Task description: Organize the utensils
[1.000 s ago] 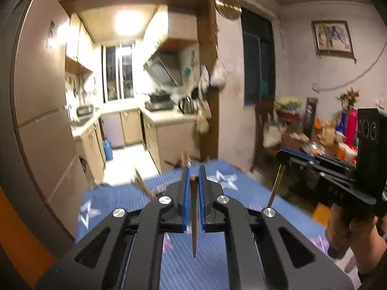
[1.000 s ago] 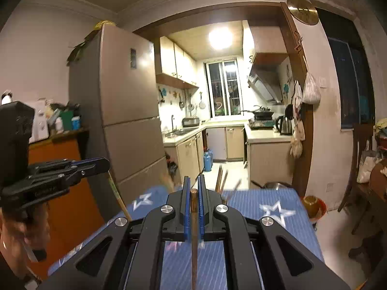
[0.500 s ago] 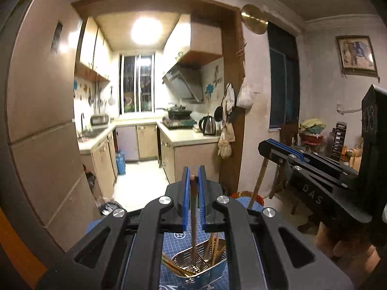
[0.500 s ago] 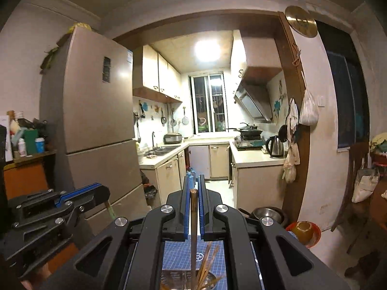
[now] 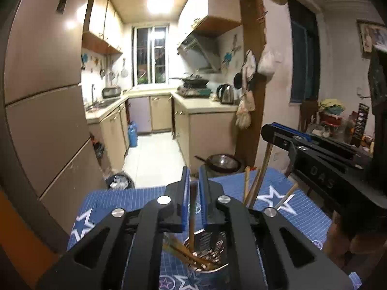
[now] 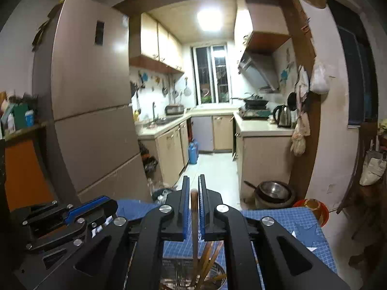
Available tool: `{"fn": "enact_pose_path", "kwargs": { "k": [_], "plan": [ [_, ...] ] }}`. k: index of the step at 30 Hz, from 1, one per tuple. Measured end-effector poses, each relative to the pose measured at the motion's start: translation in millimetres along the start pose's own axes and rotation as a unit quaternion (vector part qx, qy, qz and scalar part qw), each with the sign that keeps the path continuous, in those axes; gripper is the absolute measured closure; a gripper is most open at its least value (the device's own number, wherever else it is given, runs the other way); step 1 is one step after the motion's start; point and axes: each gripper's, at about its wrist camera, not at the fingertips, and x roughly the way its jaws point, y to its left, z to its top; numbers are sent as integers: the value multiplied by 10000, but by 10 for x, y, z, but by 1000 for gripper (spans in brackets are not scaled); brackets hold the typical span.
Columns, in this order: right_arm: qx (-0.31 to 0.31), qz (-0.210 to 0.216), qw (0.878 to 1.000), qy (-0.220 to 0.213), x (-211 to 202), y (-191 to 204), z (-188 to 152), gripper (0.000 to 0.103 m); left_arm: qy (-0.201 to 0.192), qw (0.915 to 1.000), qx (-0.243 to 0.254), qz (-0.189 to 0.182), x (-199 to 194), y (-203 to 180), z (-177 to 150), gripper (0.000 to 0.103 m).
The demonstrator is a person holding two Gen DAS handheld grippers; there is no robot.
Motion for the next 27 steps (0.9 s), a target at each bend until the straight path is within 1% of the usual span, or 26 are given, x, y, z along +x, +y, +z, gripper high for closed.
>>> {"fn": "enact_pose_path", "kwargs": {
  "k": [1, 2, 3, 4, 7, 8, 11, 14, 17, 18, 19, 20, 21, 23, 25, 27],
  "plan": [
    [-1, -39, 10000, -9, -9, 1, -21, 71, 27, 10000, -34, 15, -19, 33, -12, 80],
    [13, -90, 9999, -91, -44, -7, -31, 67, -35, 9999, -103, 67, -68, 83, -2, 62],
    [37, -96, 9998, -143, -83, -17, -26, 67, -152, 9996, -185, 124, -139, 147, 12, 55],
    [80, -75, 9998, -165, -124, -29, -12, 67, -275, 9992, -232, 162, -218, 188, 32, 54],
    [126, -135, 9994, -290, -288, -80, 27, 67, -482, 9982, -205, 278, -459, 269, 97, 54],
    [125, -138, 9993, -311, -339, -83, 25, 67, -603, 9974, -209, 336, -592, 301, 109, 54],
    [67, -157, 9990, -421, -583, -109, 16, 67, -799, 9955, -221, 452, -851, 335, 136, 54],
    [6, -169, 9986, -492, -851, -125, -49, 67, -925, 9939, -215, 569, -1115, 345, 91, 54],
    [-43, -191, 9984, -538, -1225, -161, -210, 65, -978, 9922, -159, 752, -1400, 313, -69, 54],
    [-42, -211, 9983, -538, -1321, -168, -259, 62, -1006, 9913, -92, 849, -1513, 286, -154, 54],
    [-41, -266, 9983, -521, -1478, -182, -364, 59, -1027, 9905, -45, 910, -1605, 261, -235, 51],
    [-28, -237, 9984, -512, -1605, -200, -457, 52, -1027, 9901, -2, 957, -1733, 229, -355, 47],
    [-16, -239, 9985, -502, -1709, -205, -549, 41, -1017, 9901, 23, 970, -1803, 223, -426, 45],
    [-65, -491, 9978, -448, -1983, -197, -814, 28, -967, 9907, 103, 949, -2003, 166, -661, 38],
    [-250, -643, 9974, -227, -2195, -143, -1082, 25, -798, 9926, 119, 908, -2122, 132, -875, 35],
    [-365, -886, 9954, -90, -2371, -81, -1313, 13, -632, 9944, 143, 833, -2210, 94, -1109, 29]
  ]
}}
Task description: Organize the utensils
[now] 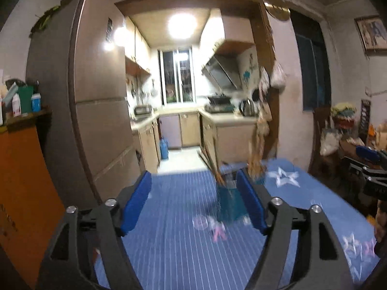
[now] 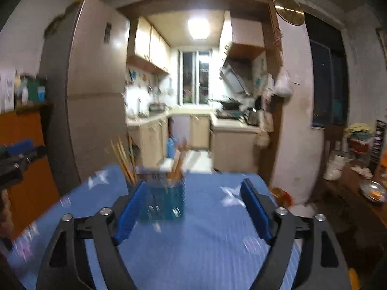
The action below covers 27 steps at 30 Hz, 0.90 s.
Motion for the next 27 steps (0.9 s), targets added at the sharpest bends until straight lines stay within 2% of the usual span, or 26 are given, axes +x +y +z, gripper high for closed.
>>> {"fn": "enact_pose_path", "kwargs": {
  "k": [2, 3, 5, 8, 10, 12, 14, 16, 19, 23, 27],
  "plan": [
    [-75, -282, 9996, -25, -227, 54, -243, 4, 66, 9999, 76, 76, -121, -34, -222, 19],
    [-90, -411, 9991, -70, -311, 76, -332, 4, 79, 9997, 111, 181, -159, -54, -313, 18],
    [-119, -655, 9976, -188, -483, 147, -505, 4, 113, 9994, 130, 291, -208, -101, -449, 5],
    [-50, -699, 9975, -25, -624, 263, -709, 4, 72, 9986, -145, 509, -335, -89, -622, 5],
    [-7, -660, 9977, 148, -667, 334, -806, 4, 115, 9965, -546, 628, -458, -77, -767, 5],
    [36, -711, 9973, 152, -822, 438, -959, 4, 127, 9921, -812, 951, -623, -93, -974, 5],
    [-7, -695, 9976, 35, -957, 518, -1115, 4, 340, 9894, -905, 1085, -670, -128, -1111, 5],
    [-38, -725, 9974, -26, -1047, 592, -1307, 4, 527, 9895, -916, 984, -701, -209, -1326, 5],
    [42, -655, 9978, 73, -1013, 658, -1509, 4, 332, 9922, -776, 919, -703, -388, -1515, 5],
    [36, -662, 9975, 250, -883, 689, -1647, 4, -16, 9918, -260, 1249, -626, -631, -1580, 5],
    [190, -769, 9966, 244, -880, 661, -1756, 4, 65, 9913, -328, 1275, -584, -695, -1568, 5]
  ]
}}
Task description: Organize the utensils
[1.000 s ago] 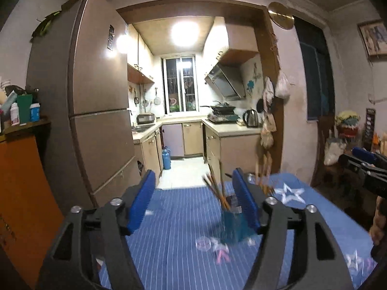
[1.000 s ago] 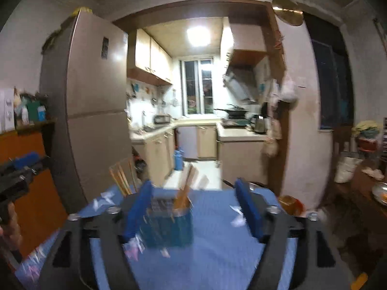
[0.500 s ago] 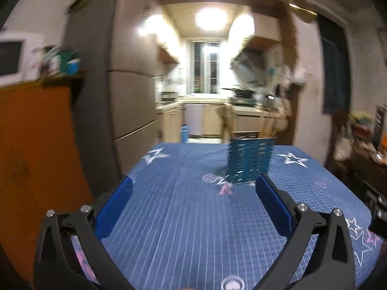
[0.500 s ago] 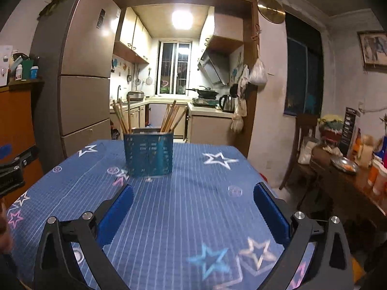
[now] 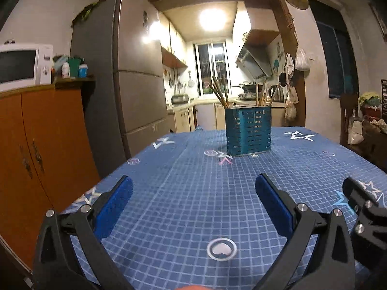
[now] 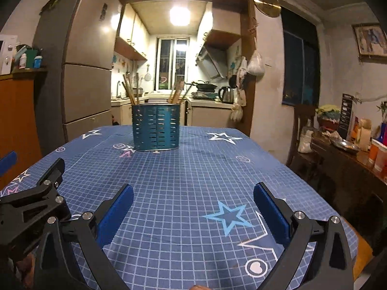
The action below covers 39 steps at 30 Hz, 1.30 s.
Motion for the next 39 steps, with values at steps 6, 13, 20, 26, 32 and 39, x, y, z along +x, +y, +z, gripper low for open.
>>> {"fn": "enact_pose_path", "kwargs": {
  "k": [6, 13, 20, 26, 32, 39],
  "plan": [
    [310, -116, 9994, 40, -50, -51, -40, 4, -13, 9998, -166, -91, -97, -64, 2, 5],
    [348, -266, 9989, -159, -185, -120, 23, 4, -108, 9999, -61, -25, -189, -64, 9, 5],
    [367, -413, 9978, -363, -294, -199, 108, 4, 19, 9999, -25, 118, -170, -14, 48, 5],
    [391, -464, 9975, -360, -329, -244, 128, 4, 28, 9999, -116, 11, -222, 36, 103, 5],
    [361, -533, 9971, -394, -370, -245, 129, 4, -53, 9999, -145, -26, -282, 69, 133, 5],
    [315, -486, 9973, -443, -435, -221, 139, 4, -50, 9997, -221, -98, -311, 93, 165, 5]
  ]
}}
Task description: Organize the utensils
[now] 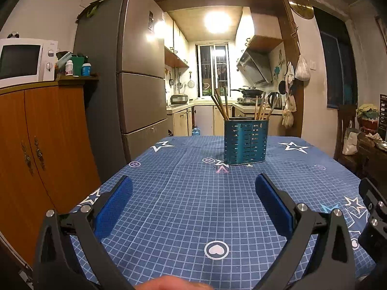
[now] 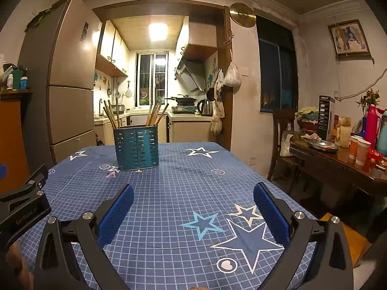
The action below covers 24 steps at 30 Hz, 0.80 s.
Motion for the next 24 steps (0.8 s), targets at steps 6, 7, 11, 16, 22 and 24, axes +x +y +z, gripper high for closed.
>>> {"fn": "enact_pose_path", "kwargs": {
  "k": [6, 7, 11, 16, 22, 24],
  "plan": [
    [28, 75, 10000, 26, -31, -13, 26, 4, 19, 10000, -17, -87, -25, -13, 5, 5],
    [37, 87, 9999, 40, -33, -16, 27, 4, 15, 10000, -19, -90, -30, -15, 6, 5],
    [55, 112, 9999, 77, -37, -22, 40, 4, 4, 9999, -28, -98, -47, -20, 4, 5],
    [34, 142, 9999, 86, -37, -18, 40, 4, 10, 9999, -19, -121, -49, -15, 3, 5],
    [9, 151, 9998, 108, -31, -11, 35, 4, 15, 9999, -22, -125, -55, -17, -2, 5],
    [-4, 167, 9998, 102, -31, -6, 38, 4, 6, 9999, -22, -119, -57, -17, -3, 5]
  ]
}}
